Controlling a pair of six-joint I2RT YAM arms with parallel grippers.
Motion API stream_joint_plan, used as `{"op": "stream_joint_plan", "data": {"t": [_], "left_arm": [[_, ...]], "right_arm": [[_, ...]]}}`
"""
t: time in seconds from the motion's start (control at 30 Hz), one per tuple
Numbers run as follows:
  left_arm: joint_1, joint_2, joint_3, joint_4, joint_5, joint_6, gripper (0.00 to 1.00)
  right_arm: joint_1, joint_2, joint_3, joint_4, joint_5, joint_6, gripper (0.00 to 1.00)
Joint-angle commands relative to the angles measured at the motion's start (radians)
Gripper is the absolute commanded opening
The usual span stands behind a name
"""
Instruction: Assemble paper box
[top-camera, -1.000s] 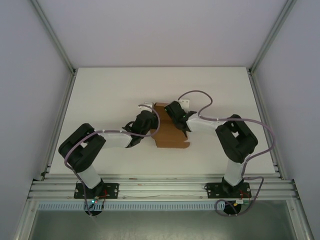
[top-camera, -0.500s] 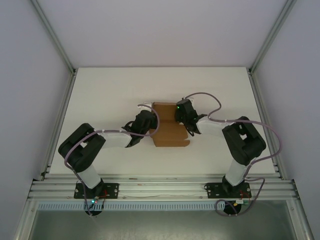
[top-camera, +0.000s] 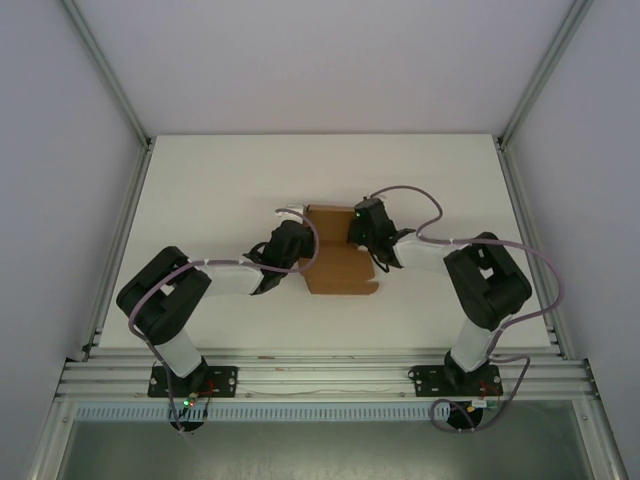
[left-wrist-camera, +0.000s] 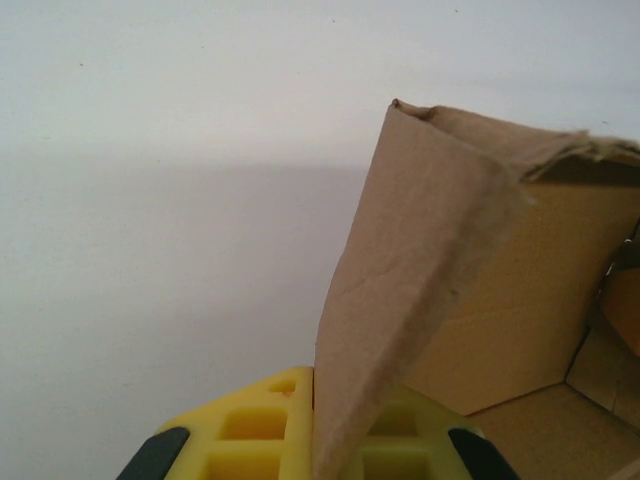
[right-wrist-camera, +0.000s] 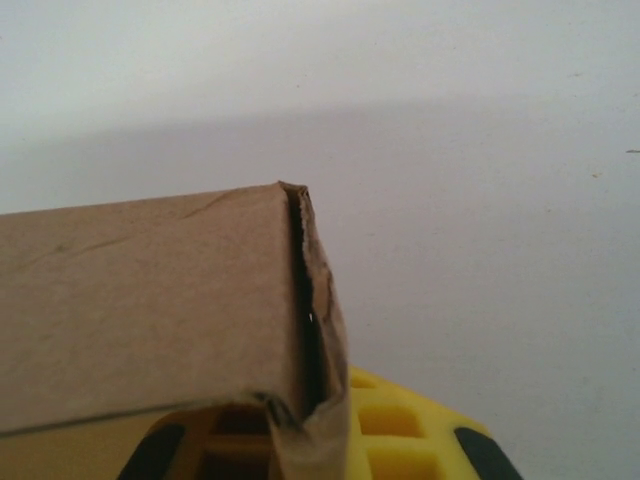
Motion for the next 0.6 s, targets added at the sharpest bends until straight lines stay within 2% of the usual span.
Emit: {"op": "stream_joint_plan", "data": {"t": [0.0, 0.17, 0.27, 0.37, 0.53, 0.57], "left_arm": [[0.001, -0.011, 0.010, -0.017, -0.010, -0.022, 0.00], [0.001, -0.027, 0.025, -0.056, -0.044, -0.036, 0.00], [0.001, -0.027, 0.038, -0.082, -0.056, -0.043, 0.00], [0.001, -0.019, 0.047, -0.081, -0.046, -0.040, 0.00], [0.001, -0.010, 0.057, -0.085, -0.020, -0.038, 0.00], [0.001, -0.012, 0.059, -0.084, -0.007, -0.035, 0.00]], "right_arm": [[-0.002, 0.017, 0.053, -0.113, 0.185, 0.012, 0.00], [0.031, 0.073, 0.173, -0.429, 0.549, 0.064, 0.00], [0.039, 0.118, 0.240, -0.572, 0.667, 0.128, 0.00], [0.044, 0.110, 0.204, -0.441, 0.576, 0.058, 0.00], [0.044, 0.020, 0.023, 0.048, 0.301, -0.059, 0.02], [0.042, 0.007, -0.008, 0.146, 0.228, -0.093, 0.07]]}}
